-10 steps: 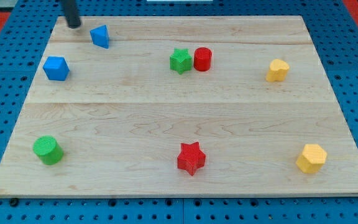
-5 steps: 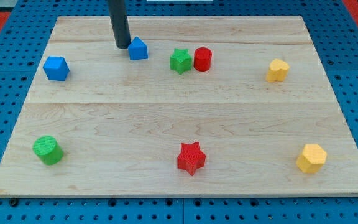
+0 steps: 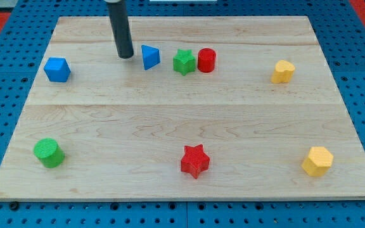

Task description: Slide the blue triangle into the green star

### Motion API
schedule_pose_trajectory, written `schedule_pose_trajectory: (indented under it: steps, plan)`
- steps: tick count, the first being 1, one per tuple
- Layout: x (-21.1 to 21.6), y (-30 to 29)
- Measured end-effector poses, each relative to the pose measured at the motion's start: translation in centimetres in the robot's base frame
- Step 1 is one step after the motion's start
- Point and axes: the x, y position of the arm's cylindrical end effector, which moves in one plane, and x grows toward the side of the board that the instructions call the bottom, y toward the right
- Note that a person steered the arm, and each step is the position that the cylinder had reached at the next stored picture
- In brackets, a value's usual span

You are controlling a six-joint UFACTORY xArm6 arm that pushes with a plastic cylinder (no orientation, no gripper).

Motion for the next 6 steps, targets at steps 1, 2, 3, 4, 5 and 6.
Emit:
schedule_pose_trajectory:
  steps: [1,2,3,4,5,6]
  plan:
    - [-0.1,1.4]
    - [0.1,4.8]
    - [0.3,7.4]
    - [1.5,9.0]
    - [1.5,5.6]
    - [1.0,-2.7]
